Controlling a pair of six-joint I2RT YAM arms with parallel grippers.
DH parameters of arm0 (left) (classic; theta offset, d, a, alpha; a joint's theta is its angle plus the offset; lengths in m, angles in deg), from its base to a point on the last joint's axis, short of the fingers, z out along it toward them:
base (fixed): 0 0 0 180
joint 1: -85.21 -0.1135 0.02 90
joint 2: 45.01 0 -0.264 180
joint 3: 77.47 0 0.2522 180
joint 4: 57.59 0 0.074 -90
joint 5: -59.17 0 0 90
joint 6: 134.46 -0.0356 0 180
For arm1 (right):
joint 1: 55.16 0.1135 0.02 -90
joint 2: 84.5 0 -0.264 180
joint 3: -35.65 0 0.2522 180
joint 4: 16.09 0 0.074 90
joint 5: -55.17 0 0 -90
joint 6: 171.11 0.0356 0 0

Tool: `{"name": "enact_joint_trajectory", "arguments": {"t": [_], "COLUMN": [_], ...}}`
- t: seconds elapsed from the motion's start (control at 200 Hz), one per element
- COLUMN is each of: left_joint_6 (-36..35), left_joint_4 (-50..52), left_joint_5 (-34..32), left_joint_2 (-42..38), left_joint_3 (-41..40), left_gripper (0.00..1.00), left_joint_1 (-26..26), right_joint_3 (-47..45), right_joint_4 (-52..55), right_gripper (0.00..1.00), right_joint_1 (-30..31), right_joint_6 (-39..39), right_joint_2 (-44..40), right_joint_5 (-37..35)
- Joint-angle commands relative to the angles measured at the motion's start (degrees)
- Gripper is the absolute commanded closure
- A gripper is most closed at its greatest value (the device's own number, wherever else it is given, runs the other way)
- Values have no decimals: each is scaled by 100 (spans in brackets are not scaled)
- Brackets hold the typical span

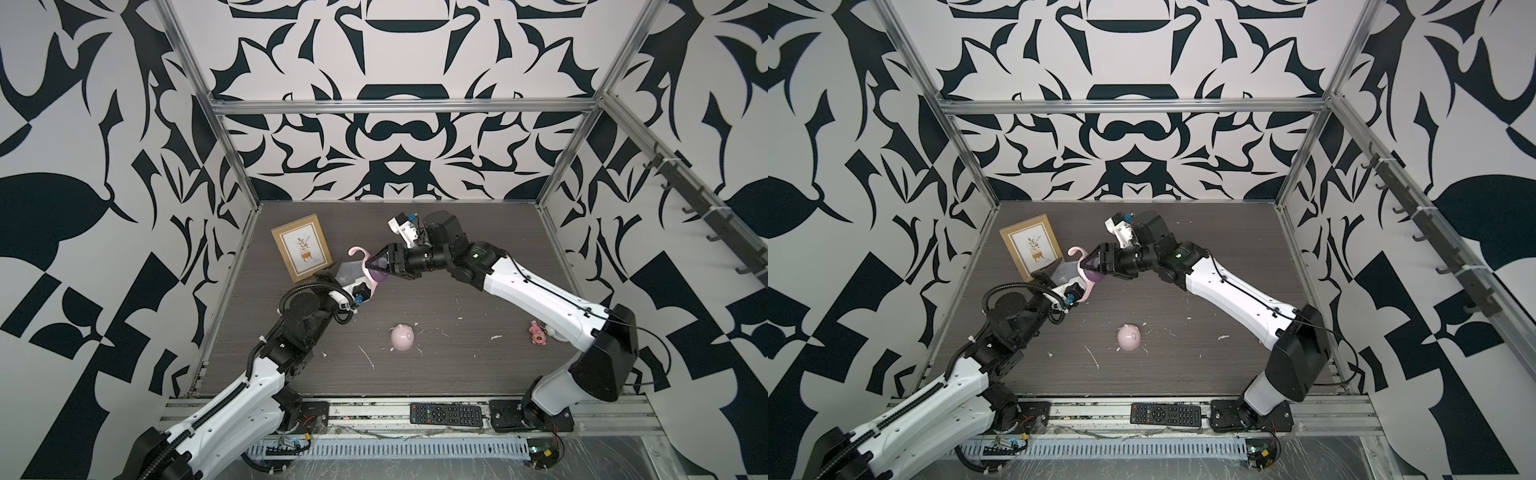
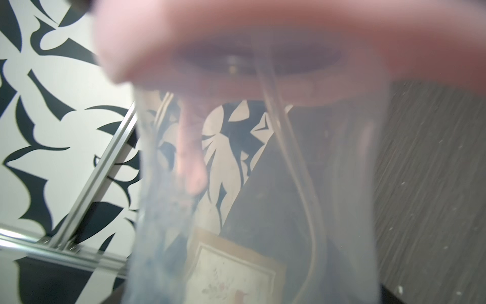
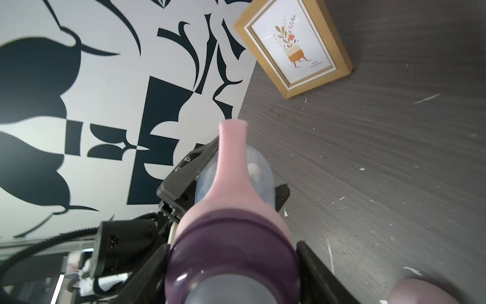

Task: Assemble the baby bottles
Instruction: Screw the nipple onto the baby bottle.

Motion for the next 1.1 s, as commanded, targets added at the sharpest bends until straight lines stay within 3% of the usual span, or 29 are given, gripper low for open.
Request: {"name": "enact_joint_trajectory", "arguments": {"t": [0.0,0.1,0.17,0.28,0.325,0.405,0.5,0.62,0.875,0.975,1.095], "left_joint_6": [-1157,-1172,-1075,-460,-153,299,808,1416,2162,2315,2392], "left_joint_4": [-1183,-1184,-1173,-456,44,575,923,1664,3541,3791,3802], "left_joint_5": [-291,-366,-352,-156,22,397,894,1906,5301,6029,6312], "left_joint_2": [93,198,251,246,248,278,271,267,723,961,1092], "left_joint_3": [19,-5,-10,191,332,444,504,754,1662,1866,1907], "left_gripper": [100,100,100,100,100,100,100,100,100,100,100], "left_joint_1": [259,270,273,272,271,270,265,262,247,249,245], "right_joint_3": [2,319,672,1445,1680,2029,2325,2379,1261,1083,1064], "right_joint_4": [-1207,-639,316,2158,2742,3590,4402,5010,4774,4692,4663], "right_gripper": [100,99,67,33,23,13,11,10,15,11,10], "right_joint_1": [290,290,273,272,272,272,272,286,914,1139,1286], "right_joint_6": [2177,1693,717,-1146,-1762,-2623,-3441,-4466,-6230,-6455,-6512], "right_joint_2": [149,114,82,-91,-215,-472,-751,-1128,-2094,-2164,-2132], "right_joint_5": [791,655,473,-283,-668,-1292,-1851,-1893,-1961,-1891,-1817]}}
